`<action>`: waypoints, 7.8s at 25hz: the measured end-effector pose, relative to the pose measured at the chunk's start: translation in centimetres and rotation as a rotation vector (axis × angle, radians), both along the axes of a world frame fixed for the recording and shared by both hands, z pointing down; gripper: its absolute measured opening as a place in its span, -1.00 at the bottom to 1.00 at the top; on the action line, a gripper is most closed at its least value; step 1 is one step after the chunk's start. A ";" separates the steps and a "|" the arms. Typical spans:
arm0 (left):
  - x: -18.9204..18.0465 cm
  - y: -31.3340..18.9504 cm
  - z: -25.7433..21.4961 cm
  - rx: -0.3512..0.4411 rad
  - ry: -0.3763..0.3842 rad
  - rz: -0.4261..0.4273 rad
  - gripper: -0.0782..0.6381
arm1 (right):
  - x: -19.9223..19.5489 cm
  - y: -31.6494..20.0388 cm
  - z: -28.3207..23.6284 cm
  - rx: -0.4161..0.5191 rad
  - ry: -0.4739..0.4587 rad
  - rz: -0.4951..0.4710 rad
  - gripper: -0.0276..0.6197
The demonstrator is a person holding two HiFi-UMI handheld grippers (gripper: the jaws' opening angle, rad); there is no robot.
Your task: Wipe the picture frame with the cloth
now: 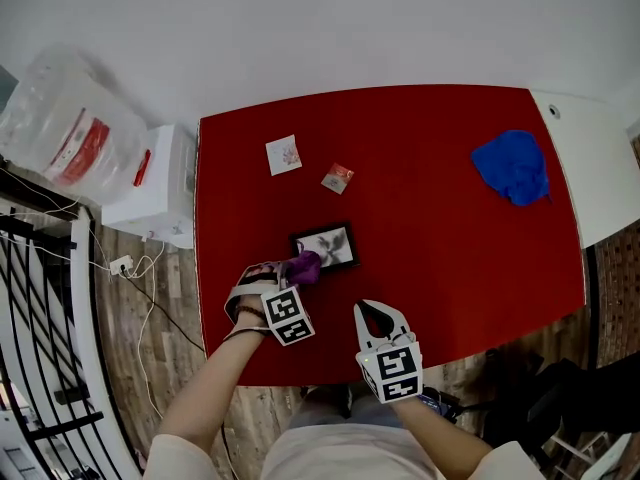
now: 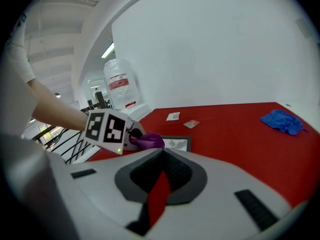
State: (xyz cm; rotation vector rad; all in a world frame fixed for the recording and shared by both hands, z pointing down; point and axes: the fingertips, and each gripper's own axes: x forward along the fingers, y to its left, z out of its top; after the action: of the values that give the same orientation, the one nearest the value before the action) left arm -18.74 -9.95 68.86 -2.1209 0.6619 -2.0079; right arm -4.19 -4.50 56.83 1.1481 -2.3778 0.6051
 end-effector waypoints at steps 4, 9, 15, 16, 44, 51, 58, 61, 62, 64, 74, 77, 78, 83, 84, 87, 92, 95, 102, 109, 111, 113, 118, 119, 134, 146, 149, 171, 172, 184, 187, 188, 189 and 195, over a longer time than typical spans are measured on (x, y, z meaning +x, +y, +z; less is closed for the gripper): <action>0.9 3.4 0.0 -0.039 0.002 0.028 -0.61 | -0.4 -0.4 0.1 -0.002 -0.006 -0.004 -0.91; 0.7 1.1 -1.1 -0.004 0.055 -0.051 -0.61 | -0.5 -0.3 0.3 -0.007 -0.005 -0.005 -0.91; 0.6 -6.9 -1.7 0.062 0.075 -0.164 -0.61 | 0.5 0.1 0.6 -0.018 0.004 0.017 -0.91; 0.7 -7.6 -1.4 0.063 0.065 -0.166 -0.61 | 0.7 0.3 0.8 -0.022 0.006 0.021 -0.91; 4.5 0.5 -0.3 0.019 0.004 0.016 -0.61 | 1.7 -0.5 1.8 -0.038 0.004 0.033 -0.91; 2.2 -8.3 -2.3 0.120 -0.009 -0.087 -0.61 | 2.6 -0.1 2.1 -0.048 0.008 0.047 -0.91; 3.0 -9.6 -0.3 0.090 -0.037 -0.082 -0.61 | 3.5 0.0 2.3 -0.053 0.013 0.054 -0.91; 3.3 -9.0 0.0 0.082 -0.038 -0.076 -0.61 | 3.7 -0.1 2.5 -0.054 0.013 0.054 -0.91; 3.5 -8.7 0.0 0.079 -0.039 -0.069 -0.61 | 3.7 -0.1 2.6 -0.056 0.013 0.053 -0.91; 3.9 -7.6 -0.1 0.071 -0.039 -0.051 -0.61 | 3.5 -0.1 2.8 -0.060 0.013 0.048 -0.91; 5.9 -0.2 0.2 0.028 -0.027 0.018 -0.61 | 2.7 -0.1 2.6 -0.059 -0.003 0.031 -0.91; 6.4 0.4 0.0 0.027 -0.020 0.027 -0.61 | 2.8 0.0 2.9 -0.063 -0.004 0.030 -0.91; 6.6 0.4 -0.2 0.030 -0.015 0.030 -0.61 | 2.8 0.1 2.9 -0.064 -0.004 0.030 -0.91; 6.2 -3.4 -1.5 0.059 0.030 -0.059 -0.61 | 3.0 0.3 2.7 -0.062 -0.008 0.031 -0.91; 6.0 -4.8 -1.7 0.069 0.032 -0.081 -0.61 | 3.2 0.3 2.7 -0.065 -0.008 0.035 -0.91; 5.8 -8.3 -1.9 0.108 -0.004 -0.097 -0.61 | 3.7 0.5 2.9 -0.071 -0.005 0.048 -0.91; 5.4 -9.9 -0.4 0.101 -0.071 -0.078 -0.61 | 4.8 0.6 3.1 -0.076 -0.003 0.074 -0.91; 5.7 -9.5 0.1 0.091 -0.073 -0.072 -0.61 | 5.5 0.5 3.2 -0.077 -0.001 0.085 -0.91; 7.5 -4.6 0.2 0.047 -0.063 -0.009 -0.61 | 5.2 0.0 3.4 -0.071 -0.009 0.080 -0.91; 8.4 -0.2 0.5 0.030 -0.064 0.038 -0.61 | 4.6 -0.2 3.0 -0.065 -0.023 0.073 -0.91; 8.3 -0.1 0.3 0.030 -0.066 0.041 -0.61 | 4.4 -0.2 3.0 -0.063 -0.021 0.070 -0.91; 8.4 0.0 0.0 0.033 -0.068 0.046 -0.61 | 4.4 -0.1 3.0 -0.062 -0.020 0.068 -0.91; 8.8 0.4 -0.2 0.030 -0.072 0.064 -0.61 | 4.4 0.0 3.2 -0.069 -0.022 0.072 -0.91; 8.8 0.3 -0.3 0.032 -0.067 0.060 -0.61 | 4.5 0.0 3.2 -0.068 -0.024 0.072 -0.91; 7.5 -9.0 -0.5 0.097 -0.119 -0.049 -0.61 | 6.5 0.3 3.8 -0.082 -0.012 0.097 -0.91; 10.5 1.3 0.0 0.068 -0.121 0.098 -0.61 | 5.8 0.1 3.9 -0.078 -0.025 0.079 -0.91; 10.4 1.0 -0.2 0.090 -0.099 0.077 -0.61 | 5.8 0.3 3.9 -0.075 -0.018 0.075 -0.91; 4.7 15.8 -18.8 0.391 1.008 -0.912 -0.61 | 3.5 7.3 -6.8 0.040 -0.021 0.004 -0.91; 4.7 16.1 -18.7 0.385 1.012 -0.914 -0.61 | 3.3 7.4 -7.1 0.044 -0.023 0.005 -0.91; 5.6 17.4 -20.0 0.391 1.016 -0.842 -0.61 | 2.6 9.5 -7.6 0.039 -0.009 0.000 -0.91; 6.0 17.9 -20.0 0.383 1.009 -0.833 -0.61 | 2.8 10.0 -7.7 0.041 -0.007 0.003 -0.91; 6.0 18.0 -19.9 0.382 1.008 -0.833 -0.61 | 2.8 10.1 -7.7 0.042 -0.008 0.004 -0.91; 6.1 18.1 -19.9 0.381 1.007 -0.833 -0.61 | 2.9 10.2 -7.7 0.041 -0.008 0.004 -0.91; 6.0 18.9 -19.9 0.384 0.995 -0.839 -0.61 | 2.9 11.0 -7.6 0.036 -0.015 -0.002 -0.91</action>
State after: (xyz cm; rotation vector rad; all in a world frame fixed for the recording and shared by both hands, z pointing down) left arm -12.73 8.93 48.98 -2.7001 2.1279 -0.6584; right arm -1.27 6.52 49.19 1.1603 -2.4111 0.5741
